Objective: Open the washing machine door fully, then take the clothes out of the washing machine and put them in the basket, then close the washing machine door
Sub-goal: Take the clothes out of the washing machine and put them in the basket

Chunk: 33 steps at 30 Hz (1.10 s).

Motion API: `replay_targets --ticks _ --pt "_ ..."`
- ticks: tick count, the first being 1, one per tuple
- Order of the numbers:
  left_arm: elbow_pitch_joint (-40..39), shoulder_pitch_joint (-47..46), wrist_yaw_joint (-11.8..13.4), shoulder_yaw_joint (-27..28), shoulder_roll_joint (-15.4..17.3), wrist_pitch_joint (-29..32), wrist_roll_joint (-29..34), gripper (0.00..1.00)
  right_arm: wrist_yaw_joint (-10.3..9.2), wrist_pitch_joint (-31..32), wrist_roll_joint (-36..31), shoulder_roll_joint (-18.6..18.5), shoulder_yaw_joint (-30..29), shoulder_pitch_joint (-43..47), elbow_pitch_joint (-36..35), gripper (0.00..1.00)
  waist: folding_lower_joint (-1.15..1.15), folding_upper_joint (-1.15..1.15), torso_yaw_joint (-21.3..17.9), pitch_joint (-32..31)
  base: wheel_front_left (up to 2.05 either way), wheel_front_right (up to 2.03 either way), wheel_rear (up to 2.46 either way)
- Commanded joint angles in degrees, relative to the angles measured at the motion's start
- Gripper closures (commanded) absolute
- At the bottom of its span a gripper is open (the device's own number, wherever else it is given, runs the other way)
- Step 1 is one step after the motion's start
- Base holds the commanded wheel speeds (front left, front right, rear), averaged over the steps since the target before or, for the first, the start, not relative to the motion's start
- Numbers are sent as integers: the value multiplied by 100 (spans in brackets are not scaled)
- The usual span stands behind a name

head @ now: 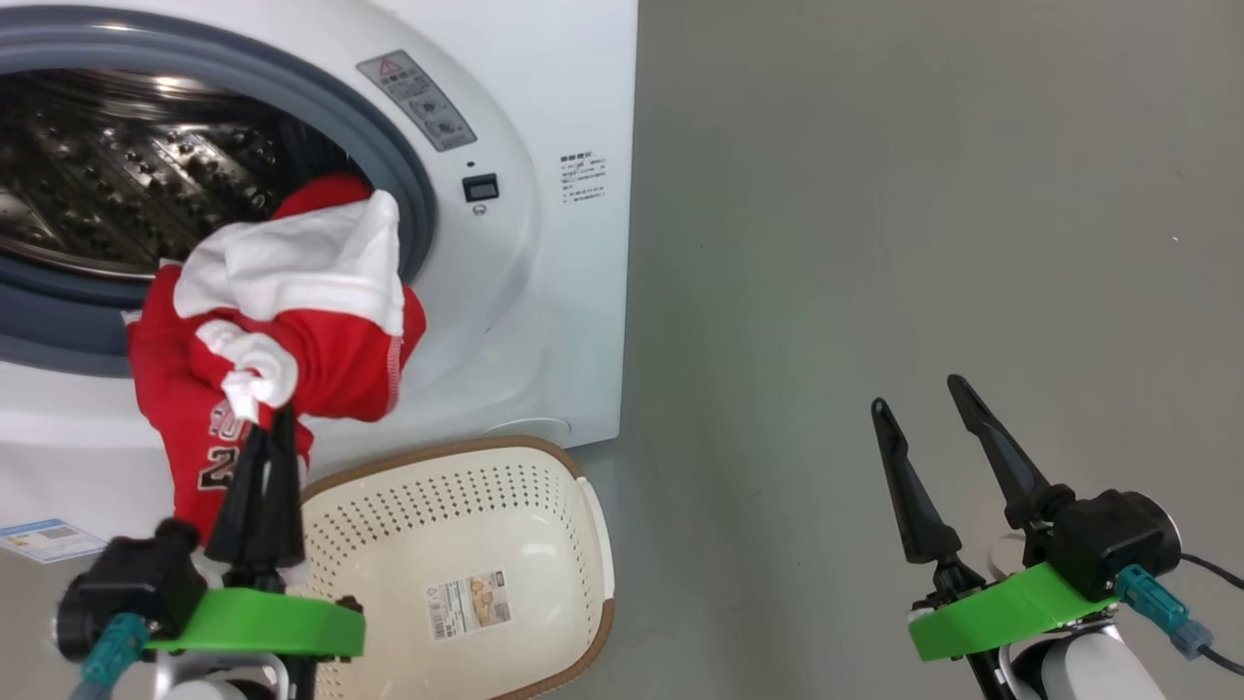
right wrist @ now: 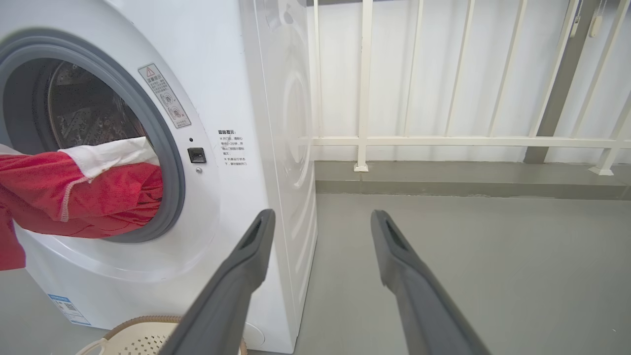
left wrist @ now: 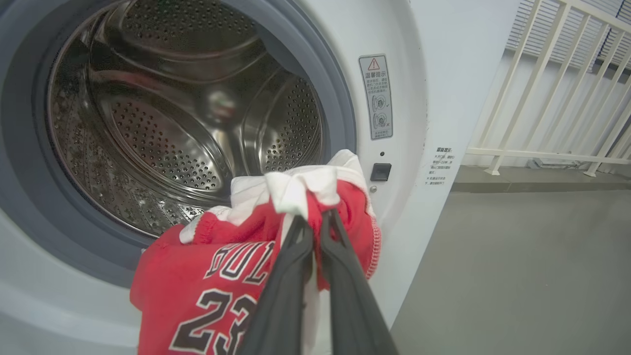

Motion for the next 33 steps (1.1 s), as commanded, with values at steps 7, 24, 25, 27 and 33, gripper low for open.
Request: replay_targets --ticks 7,24,25,27,33 --pt "334 -97 -159 148 -88 23 -498 100 36 -36 -61 -21 149 -48 -189 0 0 0 -16 172 0 0 0" --pt "3118 -1458 -442 -337 -186 -2 -624 100 36 -36 102 -21 219 -496 -239 0 0 0 -192 1189 0 0 0" --pt "3275 -1549 -455 -363 -191 -7 -625 100 36 -36 111 -21 227 -535 -238 0 0 0 -205 1254 0 0 0" --pt "3589 -1723 -473 -403 -199 -16 -628 100 36 -36 124 -21 239 -610 -240 0 0 0 -231 1382 0 0 0" --pt "4520 -2164 -481 -437 -196 -35 -636 100 36 -36 189 -21 298 -783 -248 0 0 0 -329 1699 0 0 0"
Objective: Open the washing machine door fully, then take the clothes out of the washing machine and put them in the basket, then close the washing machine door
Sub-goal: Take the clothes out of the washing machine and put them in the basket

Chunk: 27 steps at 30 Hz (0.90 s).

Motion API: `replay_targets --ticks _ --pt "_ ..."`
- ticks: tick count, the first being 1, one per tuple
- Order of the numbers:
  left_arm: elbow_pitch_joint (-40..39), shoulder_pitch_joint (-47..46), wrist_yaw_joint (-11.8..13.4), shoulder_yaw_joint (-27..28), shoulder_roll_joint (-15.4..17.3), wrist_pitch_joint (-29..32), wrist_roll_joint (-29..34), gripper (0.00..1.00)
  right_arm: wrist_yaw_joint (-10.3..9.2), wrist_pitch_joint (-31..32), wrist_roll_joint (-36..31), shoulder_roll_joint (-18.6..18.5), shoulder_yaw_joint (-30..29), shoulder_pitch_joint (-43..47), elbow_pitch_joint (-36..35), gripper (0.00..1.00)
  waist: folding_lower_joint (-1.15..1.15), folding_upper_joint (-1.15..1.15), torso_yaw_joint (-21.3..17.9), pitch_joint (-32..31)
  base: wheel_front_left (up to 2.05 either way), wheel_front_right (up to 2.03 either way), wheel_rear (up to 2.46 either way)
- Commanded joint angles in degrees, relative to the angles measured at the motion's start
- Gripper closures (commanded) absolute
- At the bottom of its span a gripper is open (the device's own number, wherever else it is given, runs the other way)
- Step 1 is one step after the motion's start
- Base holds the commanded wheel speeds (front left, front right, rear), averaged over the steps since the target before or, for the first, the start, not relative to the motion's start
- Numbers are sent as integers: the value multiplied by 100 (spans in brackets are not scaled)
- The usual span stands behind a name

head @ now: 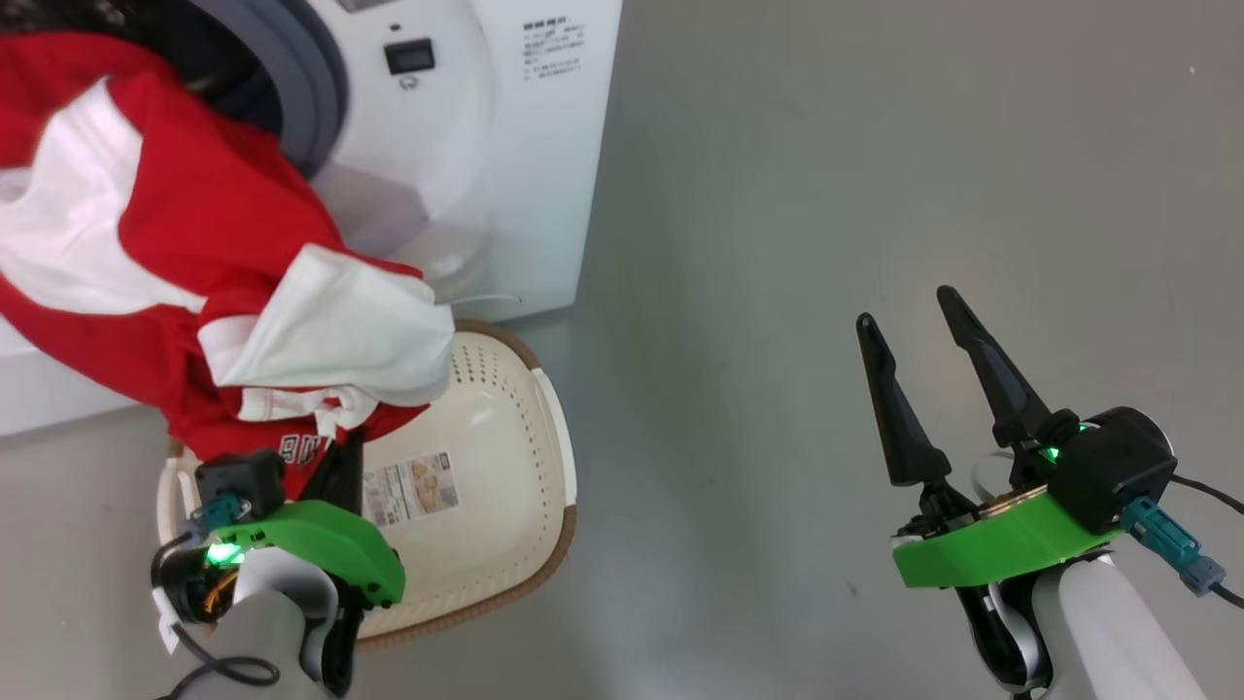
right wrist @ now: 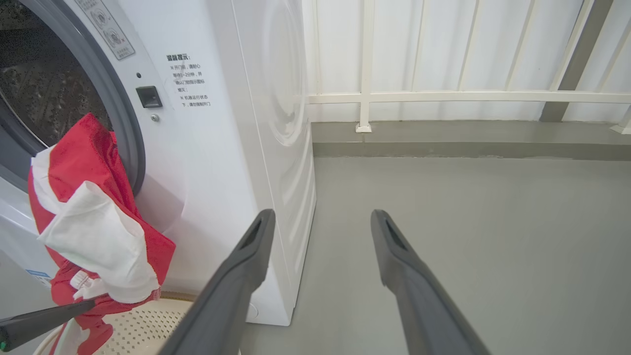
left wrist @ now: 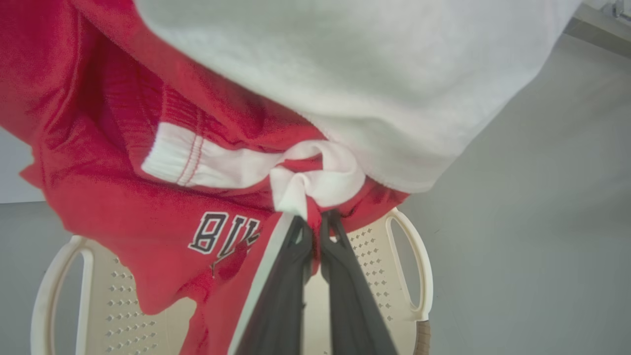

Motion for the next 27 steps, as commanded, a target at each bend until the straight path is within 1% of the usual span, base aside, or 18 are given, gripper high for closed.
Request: replay_targets --ticks 1,9,16,20,23,24,25,26,27 --pt "235 -180 -27 114 111 -68 -32 100 36 -36 65 -21 143 -107 -140 0 0 0 -110 273 0 0 0" --pt "1089 -536 -36 153 123 -86 -118 100 36 -36 103 -21 193 -253 -144 0 0 0 -202 567 0 0 0" --pt "1609 -770 -25 135 129 -97 -127 100 36 -36 109 -21 226 -394 -151 0 0 0 -276 796 0 0 0" --pt "1722 -860 -25 127 135 -100 -132 100 36 -36 118 -21 264 -410 -151 0 0 0 -295 861 0 0 0" --pt "1702 -892 37 187 148 -101 -163 100 36 -36 123 -21 280 -427 -126 0 0 0 -297 883 0 0 0" --pt "1670 -888 62 206 150 -101 -166 90 36 -36 124 -21 282 -430 -117 0 0 0 -297 880 0 0 0" --pt "1641 -878 81 212 149 -101 -156 62 36 -36 122 -21 282 -429 -107 0 0 0 -297 872 0 0 0" --pt "1611 -867 101 208 144 -102 -139 51 36 -36 116 -21 277 -427 -92 0 0 0 -293 859 0 0 0" --pt "1561 -854 119 210 137 -102 -124 20 36 -36 113 -21 269 -426 -77 0 0 0 -289 845 0 0 0"
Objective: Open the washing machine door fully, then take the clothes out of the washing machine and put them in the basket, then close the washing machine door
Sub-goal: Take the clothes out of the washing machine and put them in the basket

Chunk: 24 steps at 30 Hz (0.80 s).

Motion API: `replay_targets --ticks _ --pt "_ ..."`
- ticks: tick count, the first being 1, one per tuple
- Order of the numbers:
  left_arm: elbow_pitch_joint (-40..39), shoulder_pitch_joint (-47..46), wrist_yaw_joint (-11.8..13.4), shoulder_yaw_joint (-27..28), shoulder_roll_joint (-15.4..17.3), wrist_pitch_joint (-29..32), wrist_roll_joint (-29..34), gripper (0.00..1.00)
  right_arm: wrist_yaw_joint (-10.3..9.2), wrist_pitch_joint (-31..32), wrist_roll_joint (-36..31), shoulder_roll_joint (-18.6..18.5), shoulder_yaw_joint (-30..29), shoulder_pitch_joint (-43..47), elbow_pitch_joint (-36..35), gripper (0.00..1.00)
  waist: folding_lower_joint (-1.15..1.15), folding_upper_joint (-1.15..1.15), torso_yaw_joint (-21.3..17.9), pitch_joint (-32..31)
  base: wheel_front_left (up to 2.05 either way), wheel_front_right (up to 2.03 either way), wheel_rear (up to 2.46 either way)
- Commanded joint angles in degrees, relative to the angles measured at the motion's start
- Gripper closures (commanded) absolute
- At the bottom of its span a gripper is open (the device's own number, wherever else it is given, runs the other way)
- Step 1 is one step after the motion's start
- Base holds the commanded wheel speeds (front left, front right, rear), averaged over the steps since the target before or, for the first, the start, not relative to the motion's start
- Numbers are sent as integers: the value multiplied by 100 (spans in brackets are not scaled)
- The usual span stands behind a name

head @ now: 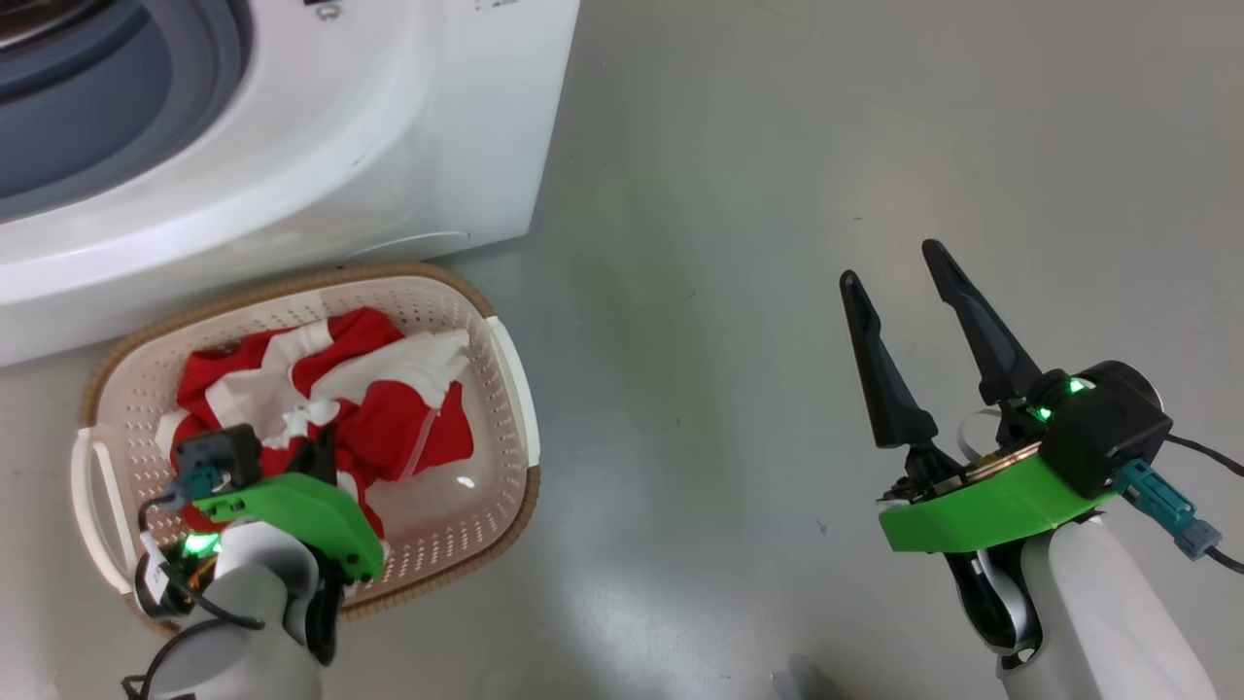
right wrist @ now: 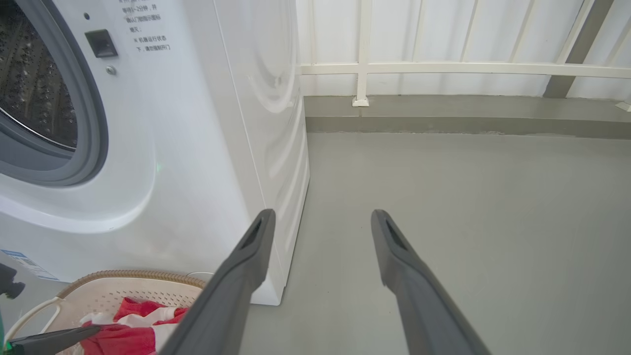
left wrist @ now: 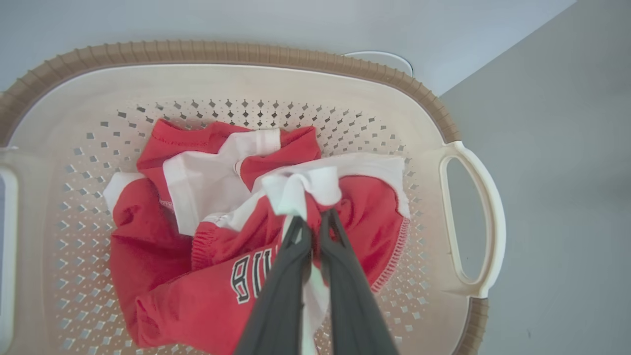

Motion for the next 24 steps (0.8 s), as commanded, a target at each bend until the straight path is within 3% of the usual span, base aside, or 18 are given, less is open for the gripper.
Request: replay_targets --ticks 1,11,24 --pt "-169 69 85 147 130 -75 15 0 36 -36 57 -21 100 16 -92 0 0 0 11 -36 0 0 0" --pt "-570 477 276 144 56 -76 216 0 36 -36 -55 -21 73 102 64 0 0 0 114 -424 0 0 0" --pt "-1868 1101 387 321 9 -76 501 0 36 -36 -235 -21 -45 329 165 0 0 0 337 -1110 0 0 0"
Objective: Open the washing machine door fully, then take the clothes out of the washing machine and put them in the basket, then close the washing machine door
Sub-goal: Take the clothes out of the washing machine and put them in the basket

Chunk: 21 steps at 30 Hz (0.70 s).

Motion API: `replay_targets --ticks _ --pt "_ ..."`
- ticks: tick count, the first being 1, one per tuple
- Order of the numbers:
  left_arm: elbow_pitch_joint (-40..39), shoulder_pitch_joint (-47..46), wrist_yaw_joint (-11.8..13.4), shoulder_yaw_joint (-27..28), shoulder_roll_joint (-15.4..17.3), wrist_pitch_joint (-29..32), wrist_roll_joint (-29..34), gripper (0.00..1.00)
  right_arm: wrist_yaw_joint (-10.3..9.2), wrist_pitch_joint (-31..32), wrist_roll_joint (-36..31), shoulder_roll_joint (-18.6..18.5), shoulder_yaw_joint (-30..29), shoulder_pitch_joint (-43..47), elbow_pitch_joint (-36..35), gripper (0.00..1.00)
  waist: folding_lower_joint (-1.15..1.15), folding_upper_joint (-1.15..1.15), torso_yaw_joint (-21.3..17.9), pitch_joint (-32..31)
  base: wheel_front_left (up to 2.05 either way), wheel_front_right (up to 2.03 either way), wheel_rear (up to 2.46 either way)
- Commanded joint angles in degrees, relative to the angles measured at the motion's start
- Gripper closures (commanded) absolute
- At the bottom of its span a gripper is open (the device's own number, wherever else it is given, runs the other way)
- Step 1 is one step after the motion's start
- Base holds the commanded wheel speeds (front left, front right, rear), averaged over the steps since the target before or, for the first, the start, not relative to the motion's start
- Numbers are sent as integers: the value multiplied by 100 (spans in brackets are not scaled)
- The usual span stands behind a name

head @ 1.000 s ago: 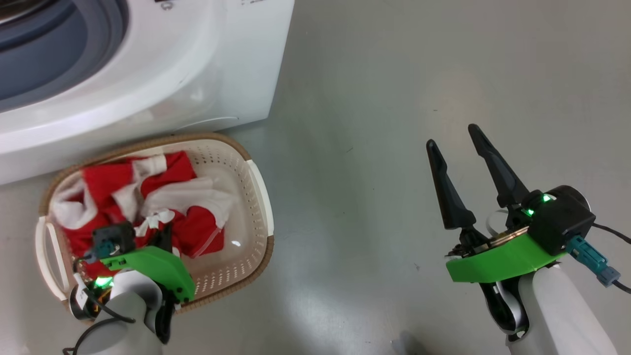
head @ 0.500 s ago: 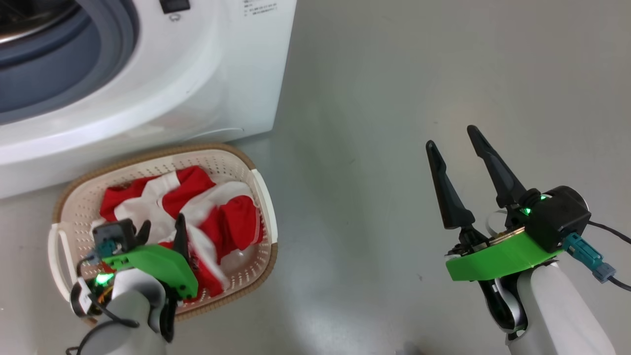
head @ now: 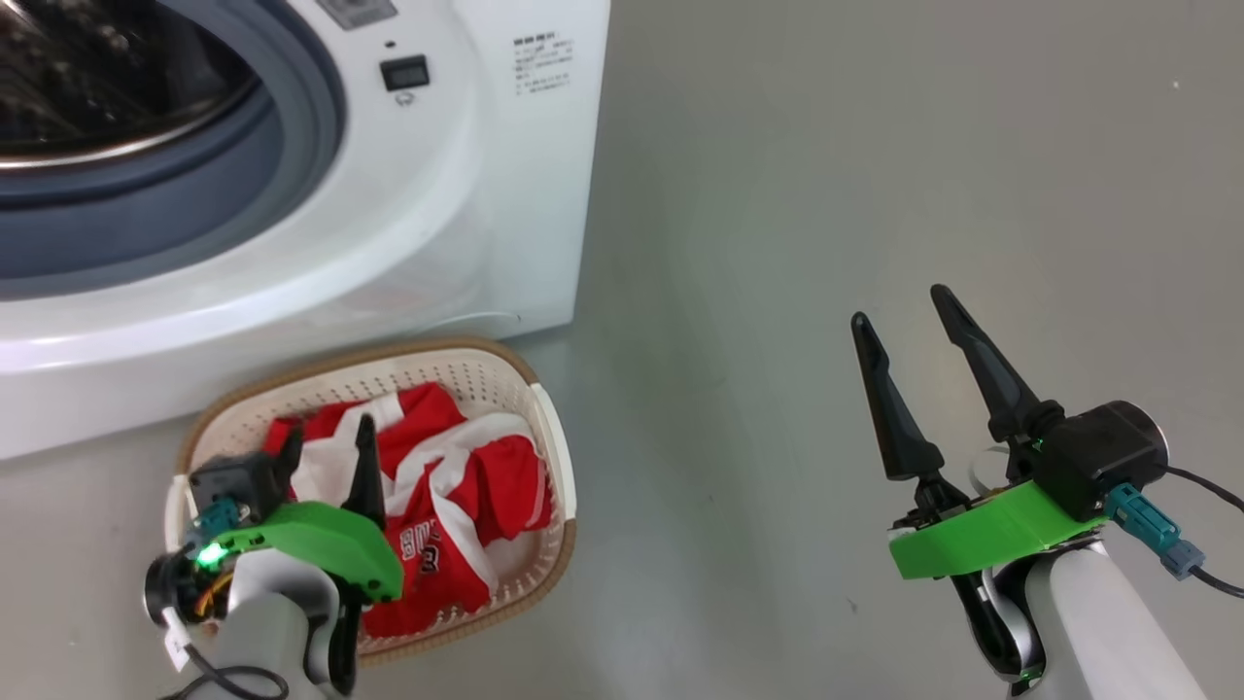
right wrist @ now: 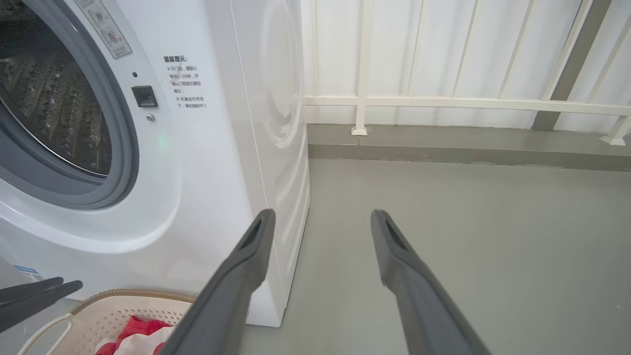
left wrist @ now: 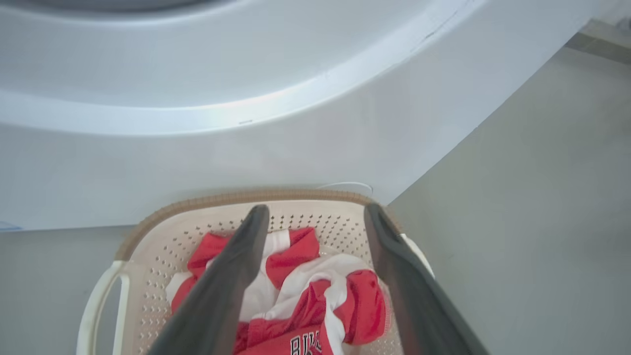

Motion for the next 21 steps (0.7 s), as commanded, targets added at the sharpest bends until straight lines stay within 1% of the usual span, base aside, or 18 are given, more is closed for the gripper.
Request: replay_targets --ticks 1,7,11,16,21 --pt "-237 137 -13 171 88 -70 71 0 36 -36 -75 -20 85 84 -116 0 0 0 110 -183 0 0 0" --pt "-1311 474 -14 284 71 -70 257 0 36 -36 -212 -20 -14 162 -75 0 0 0 202 -423 0 0 0" --pt "-1946 685 -6 328 65 -70 238 0 36 -36 -251 -20 -127 164 -62 0 0 0 224 -571 0 0 0" --pt "-2632 962 -4 243 64 -70 108 0 36 -36 -301 -20 -283 152 -78 0 0 0 249 -771 0 0 0" --pt "-3168 1248 55 196 63 -70 186 0 36 -36 -386 -20 -465 216 -63 0 0 0 282 -1041 0 0 0"
